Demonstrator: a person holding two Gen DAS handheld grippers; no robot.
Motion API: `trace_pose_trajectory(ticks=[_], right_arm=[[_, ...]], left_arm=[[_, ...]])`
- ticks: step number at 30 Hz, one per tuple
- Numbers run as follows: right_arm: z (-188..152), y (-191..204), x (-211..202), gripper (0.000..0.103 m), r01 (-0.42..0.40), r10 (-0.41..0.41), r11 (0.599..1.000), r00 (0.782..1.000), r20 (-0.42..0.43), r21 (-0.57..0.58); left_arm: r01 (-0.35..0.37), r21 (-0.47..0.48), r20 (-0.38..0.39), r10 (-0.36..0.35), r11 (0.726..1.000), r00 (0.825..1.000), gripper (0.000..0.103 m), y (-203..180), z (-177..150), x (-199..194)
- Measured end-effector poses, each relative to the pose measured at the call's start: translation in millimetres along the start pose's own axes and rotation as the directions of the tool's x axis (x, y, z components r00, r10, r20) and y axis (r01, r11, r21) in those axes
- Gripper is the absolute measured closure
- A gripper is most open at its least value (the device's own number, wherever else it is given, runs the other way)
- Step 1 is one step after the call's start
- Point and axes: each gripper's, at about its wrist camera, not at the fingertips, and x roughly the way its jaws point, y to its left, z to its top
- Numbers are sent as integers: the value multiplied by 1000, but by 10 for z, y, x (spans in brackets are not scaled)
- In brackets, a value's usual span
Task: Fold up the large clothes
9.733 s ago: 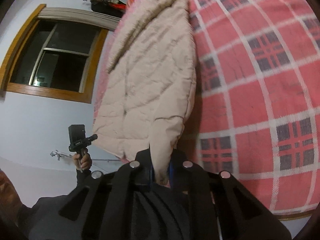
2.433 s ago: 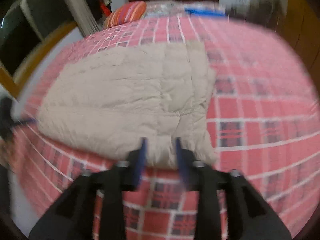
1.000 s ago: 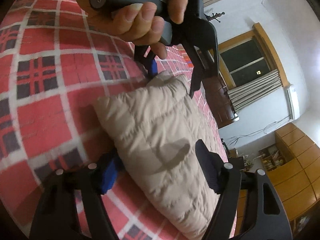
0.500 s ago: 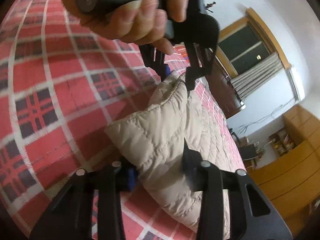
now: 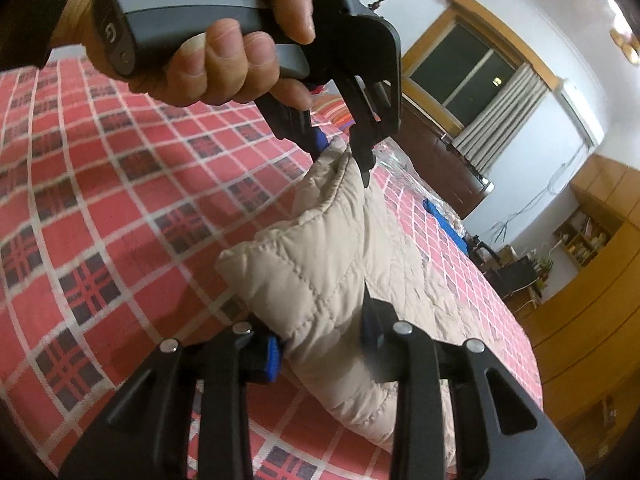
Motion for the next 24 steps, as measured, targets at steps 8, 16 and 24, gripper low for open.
trace_pose_trajectory(ticks=[8,16,24], right_arm=[[40,-247,-109,73,-9,7,997,1000,26,80],[33,-434,-223,73,-17,10,990,998,54,139],[26,-625,-317,73,-17,2,983,997,76,185]], left_arm=[[-31,37,14,31,999,999,77,-291,59,-99],[-50,67,24,49,996,999,78,-571,103,-144],[-64,96,29,61,993,998,78,-827,166,-153]])
